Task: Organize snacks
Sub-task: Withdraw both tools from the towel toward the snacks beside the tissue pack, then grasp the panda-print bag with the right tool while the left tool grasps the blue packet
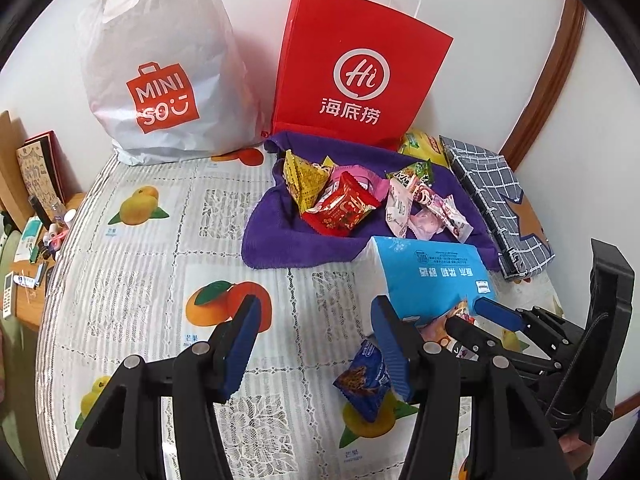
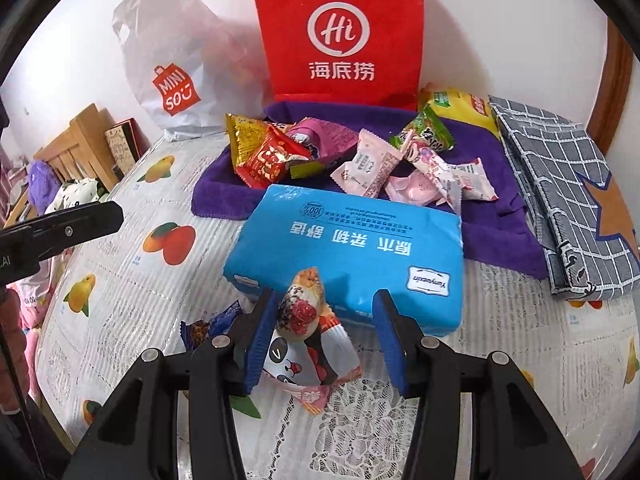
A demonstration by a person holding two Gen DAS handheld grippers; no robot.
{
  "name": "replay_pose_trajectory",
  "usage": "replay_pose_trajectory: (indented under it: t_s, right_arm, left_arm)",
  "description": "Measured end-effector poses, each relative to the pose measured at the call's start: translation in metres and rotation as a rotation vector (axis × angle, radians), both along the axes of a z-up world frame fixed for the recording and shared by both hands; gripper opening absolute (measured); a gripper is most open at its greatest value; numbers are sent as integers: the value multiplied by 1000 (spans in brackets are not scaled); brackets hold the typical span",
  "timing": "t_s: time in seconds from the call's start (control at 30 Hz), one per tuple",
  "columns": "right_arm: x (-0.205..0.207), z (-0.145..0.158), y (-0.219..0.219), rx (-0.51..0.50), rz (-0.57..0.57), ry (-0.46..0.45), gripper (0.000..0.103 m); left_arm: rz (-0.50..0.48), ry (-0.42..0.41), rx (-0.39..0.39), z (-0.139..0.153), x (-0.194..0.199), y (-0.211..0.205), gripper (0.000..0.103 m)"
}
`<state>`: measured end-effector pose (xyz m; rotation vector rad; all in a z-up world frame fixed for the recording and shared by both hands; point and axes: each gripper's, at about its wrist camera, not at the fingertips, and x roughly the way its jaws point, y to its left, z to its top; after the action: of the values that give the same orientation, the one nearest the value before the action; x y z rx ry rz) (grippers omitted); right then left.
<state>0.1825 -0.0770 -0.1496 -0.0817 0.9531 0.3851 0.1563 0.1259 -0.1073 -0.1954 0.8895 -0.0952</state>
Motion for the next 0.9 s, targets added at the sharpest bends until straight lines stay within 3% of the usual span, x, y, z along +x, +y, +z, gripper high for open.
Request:
replay_pose_trajectory:
  t_s: [0.27, 0.63, 0.7, 0.9]
  right_arm:
    - [2, -2, 2, 11, 4, 8, 48]
    - [-1, -2, 3, 31, 15, 10, 26]
    - [-2, -1, 2, 32, 17, 8, 15]
    - [-11, 4, -9, 37, 10, -3, 15]
  left_arm:
    - [4, 6, 1, -2, 1, 1, 55]
    - [16, 8, -4, -3, -2, 7, 55]
    - [19, 8, -4, -3, -3, 8, 55]
    - [19, 6, 0, -2, -6, 7, 55]
